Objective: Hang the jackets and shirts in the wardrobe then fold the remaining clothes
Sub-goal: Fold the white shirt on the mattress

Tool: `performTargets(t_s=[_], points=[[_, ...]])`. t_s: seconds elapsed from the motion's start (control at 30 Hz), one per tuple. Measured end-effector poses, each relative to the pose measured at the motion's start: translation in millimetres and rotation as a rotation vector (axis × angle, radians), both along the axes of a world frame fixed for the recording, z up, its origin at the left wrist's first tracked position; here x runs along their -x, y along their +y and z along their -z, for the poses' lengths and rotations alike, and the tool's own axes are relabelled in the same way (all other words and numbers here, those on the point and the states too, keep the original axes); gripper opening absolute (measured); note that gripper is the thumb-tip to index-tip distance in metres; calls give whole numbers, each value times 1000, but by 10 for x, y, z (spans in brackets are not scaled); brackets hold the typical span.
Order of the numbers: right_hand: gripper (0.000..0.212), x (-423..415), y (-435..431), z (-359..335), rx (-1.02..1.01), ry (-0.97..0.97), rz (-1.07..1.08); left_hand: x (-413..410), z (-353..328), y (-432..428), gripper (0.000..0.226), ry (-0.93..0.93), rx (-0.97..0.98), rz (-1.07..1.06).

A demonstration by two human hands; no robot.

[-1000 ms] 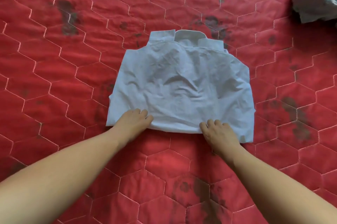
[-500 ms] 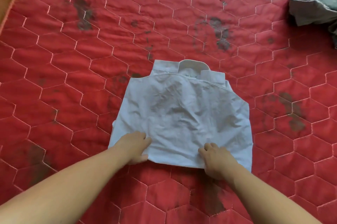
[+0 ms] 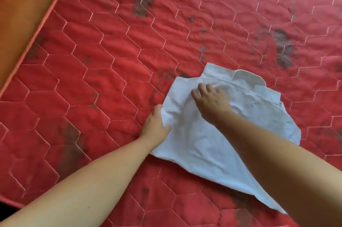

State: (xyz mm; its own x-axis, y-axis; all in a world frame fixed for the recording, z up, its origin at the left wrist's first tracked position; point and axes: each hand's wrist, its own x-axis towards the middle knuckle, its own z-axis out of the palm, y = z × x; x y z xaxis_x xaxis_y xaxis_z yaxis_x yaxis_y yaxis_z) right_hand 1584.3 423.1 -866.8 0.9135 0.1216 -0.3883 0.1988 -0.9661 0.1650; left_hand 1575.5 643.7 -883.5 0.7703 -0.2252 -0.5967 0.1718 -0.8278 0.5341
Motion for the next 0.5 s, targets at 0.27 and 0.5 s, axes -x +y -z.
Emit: performTargets(t_s=[0.27, 0.5], points=[[51, -517, 404, 80, 68, 90, -392, -195, -14, 79, 22, 278, 8, 18], [47, -431, 97, -194, 50, 117, -438, -51, -267, -270, 19, 397, 292, 61]])
